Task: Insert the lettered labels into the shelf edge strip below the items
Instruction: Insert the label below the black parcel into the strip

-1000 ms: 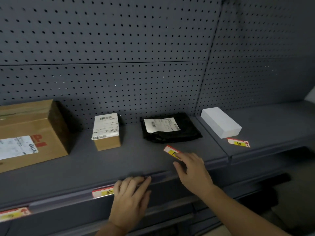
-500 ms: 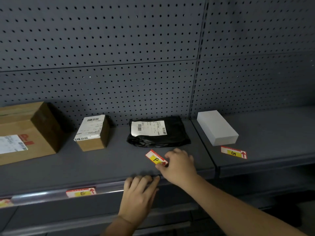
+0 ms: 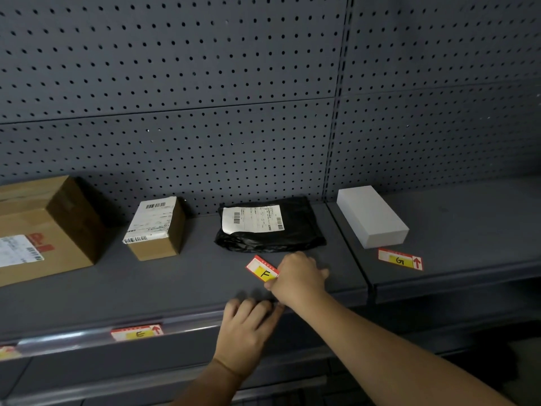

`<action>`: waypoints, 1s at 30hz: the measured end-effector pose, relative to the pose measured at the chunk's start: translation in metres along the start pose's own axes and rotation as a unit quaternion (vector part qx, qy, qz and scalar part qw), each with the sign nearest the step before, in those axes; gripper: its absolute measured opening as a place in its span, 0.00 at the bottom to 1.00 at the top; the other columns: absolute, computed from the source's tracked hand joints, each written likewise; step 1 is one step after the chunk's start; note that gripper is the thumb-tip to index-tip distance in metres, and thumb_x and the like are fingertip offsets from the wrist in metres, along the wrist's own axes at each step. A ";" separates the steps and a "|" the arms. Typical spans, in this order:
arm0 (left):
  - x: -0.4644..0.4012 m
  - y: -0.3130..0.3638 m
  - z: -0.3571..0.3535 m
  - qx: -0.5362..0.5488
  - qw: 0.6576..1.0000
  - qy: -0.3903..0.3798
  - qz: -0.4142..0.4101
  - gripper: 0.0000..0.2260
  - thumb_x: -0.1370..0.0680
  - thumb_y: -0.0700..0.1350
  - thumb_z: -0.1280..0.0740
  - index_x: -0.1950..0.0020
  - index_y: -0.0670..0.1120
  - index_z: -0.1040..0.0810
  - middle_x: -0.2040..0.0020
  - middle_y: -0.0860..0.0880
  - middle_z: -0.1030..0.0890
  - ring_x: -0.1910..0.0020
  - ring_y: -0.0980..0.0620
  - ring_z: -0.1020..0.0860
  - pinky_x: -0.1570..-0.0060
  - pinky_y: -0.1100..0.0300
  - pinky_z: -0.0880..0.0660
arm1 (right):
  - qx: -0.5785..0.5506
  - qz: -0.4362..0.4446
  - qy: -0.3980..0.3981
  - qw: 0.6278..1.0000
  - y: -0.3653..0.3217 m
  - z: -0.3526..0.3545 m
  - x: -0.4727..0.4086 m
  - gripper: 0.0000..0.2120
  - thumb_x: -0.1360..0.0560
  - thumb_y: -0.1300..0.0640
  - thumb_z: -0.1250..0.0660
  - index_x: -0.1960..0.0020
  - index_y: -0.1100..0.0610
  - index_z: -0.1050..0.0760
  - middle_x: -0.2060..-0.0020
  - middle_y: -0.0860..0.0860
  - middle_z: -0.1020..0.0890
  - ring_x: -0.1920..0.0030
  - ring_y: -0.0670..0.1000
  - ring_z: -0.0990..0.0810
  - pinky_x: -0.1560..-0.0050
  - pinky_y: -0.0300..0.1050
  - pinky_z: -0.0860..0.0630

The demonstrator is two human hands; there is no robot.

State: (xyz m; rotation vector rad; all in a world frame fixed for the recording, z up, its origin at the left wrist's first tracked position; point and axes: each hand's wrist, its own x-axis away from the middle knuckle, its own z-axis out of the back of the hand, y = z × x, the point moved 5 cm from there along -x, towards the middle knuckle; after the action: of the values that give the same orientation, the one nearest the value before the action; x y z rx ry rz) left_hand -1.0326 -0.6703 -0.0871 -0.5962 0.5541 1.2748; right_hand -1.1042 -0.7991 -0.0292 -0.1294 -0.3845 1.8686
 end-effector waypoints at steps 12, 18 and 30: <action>0.005 -0.002 -0.006 0.038 0.999 -0.013 -0.016 0.14 0.23 0.40 0.37 0.39 0.47 0.21 0.46 0.49 0.20 0.54 0.47 0.26 0.54 0.51 0.31 | -0.093 -0.009 0.036 0.995 0.005 -0.005 0.007 0.08 0.27 0.47 0.30 0.50 0.47 0.24 0.52 0.46 0.22 0.50 0.50 0.24 0.46 0.56 0.34; 0.002 -0.001 -0.002 0.038 0.999 -0.022 -0.032 0.14 0.24 0.40 0.36 0.40 0.47 0.20 0.47 0.49 0.20 0.51 0.48 0.27 0.51 0.52 0.33 | -0.149 -0.025 0.004 0.988 0.013 0.001 0.009 0.06 0.25 0.56 0.32 0.57 0.46 0.25 0.58 0.44 0.21 0.55 0.49 0.24 0.53 0.50 0.37; -0.001 0.001 0.004 0.089 0.995 -0.030 -0.031 0.15 0.27 0.38 0.32 0.40 0.45 0.20 0.51 0.48 0.21 0.54 0.48 0.28 0.50 0.54 0.35 | -0.193 0.166 0.012 0.967 0.036 0.044 0.025 0.03 0.22 0.55 0.33 0.55 0.49 0.24 0.57 0.44 0.22 0.57 0.42 0.23 0.58 0.34 0.27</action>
State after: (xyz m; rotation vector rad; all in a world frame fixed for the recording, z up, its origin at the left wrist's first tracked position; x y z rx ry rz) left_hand -1.0336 -0.6686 -0.0839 -0.4219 0.5873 1.1664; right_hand -1.1571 -0.7942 0.0033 -0.5055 -0.7450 2.0976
